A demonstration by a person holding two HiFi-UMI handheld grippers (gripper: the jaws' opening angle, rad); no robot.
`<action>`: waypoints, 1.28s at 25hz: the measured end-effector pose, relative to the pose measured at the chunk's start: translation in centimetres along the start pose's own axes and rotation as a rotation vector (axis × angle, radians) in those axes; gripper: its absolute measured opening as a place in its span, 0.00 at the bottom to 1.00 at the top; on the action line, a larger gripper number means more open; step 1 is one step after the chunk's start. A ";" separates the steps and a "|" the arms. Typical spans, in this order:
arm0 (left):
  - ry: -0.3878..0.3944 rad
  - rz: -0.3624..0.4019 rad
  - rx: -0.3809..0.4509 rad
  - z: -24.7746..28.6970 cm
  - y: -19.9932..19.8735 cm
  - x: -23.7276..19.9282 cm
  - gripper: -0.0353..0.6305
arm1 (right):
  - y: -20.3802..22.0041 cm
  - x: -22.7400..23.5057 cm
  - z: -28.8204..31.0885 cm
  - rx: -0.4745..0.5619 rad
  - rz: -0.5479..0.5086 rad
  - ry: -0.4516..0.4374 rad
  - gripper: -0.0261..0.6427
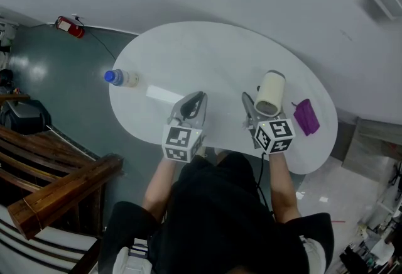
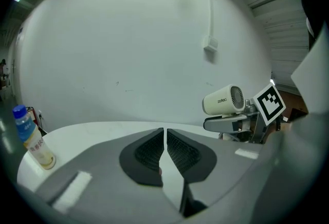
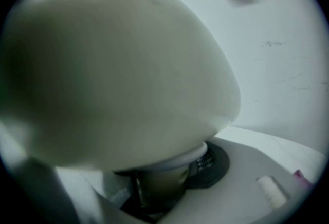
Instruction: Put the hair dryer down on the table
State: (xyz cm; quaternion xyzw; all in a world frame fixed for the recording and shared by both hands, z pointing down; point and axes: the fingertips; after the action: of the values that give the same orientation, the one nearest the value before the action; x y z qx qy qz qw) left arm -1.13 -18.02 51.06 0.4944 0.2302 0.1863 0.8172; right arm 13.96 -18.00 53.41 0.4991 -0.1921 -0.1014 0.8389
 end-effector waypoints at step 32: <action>-0.030 -0.031 -0.085 3.3 1.8 -1.5 0.09 | 6.2 2.5 7.1 -0.228 0.024 -0.044 0.38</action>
State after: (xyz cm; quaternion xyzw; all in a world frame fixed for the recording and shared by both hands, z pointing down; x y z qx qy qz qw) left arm -0.62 -20.44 54.27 0.4582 0.2173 0.1759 0.8438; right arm 13.05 -21.63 62.43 0.3959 -0.2038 -0.1235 0.8868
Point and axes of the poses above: the fingertips, and each gripper's own axes: z forward along the fingers, x to its right, y out of its underside, and after that the axes turned 2 degrees about -z, right-handed
